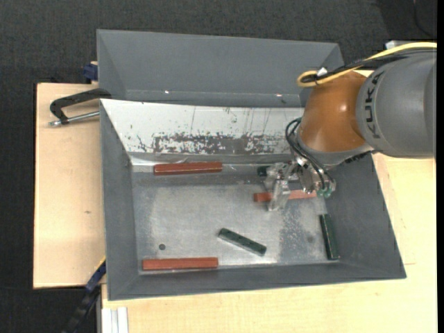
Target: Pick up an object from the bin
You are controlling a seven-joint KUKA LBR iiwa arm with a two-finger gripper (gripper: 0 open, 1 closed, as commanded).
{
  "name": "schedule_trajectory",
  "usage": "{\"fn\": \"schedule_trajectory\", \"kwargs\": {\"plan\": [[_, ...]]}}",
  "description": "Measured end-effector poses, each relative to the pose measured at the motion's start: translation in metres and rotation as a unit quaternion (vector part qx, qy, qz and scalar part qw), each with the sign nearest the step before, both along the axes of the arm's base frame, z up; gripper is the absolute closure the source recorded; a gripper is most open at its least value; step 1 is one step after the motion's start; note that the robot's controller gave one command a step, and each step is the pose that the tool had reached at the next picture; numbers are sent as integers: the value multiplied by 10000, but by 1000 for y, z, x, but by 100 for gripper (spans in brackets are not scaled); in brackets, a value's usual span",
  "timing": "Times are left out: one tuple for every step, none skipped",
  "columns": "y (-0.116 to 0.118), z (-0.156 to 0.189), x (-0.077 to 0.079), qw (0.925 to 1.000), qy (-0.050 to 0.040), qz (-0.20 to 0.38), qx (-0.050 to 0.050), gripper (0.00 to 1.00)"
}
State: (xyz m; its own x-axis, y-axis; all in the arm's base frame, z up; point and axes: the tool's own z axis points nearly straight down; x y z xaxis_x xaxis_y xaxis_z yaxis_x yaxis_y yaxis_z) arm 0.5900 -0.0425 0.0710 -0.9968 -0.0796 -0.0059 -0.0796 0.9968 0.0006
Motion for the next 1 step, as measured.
{"fn": "schedule_trajectory", "kwargs": {"plan": [[13,148,6,9999,-5,121,-2,100]]}}
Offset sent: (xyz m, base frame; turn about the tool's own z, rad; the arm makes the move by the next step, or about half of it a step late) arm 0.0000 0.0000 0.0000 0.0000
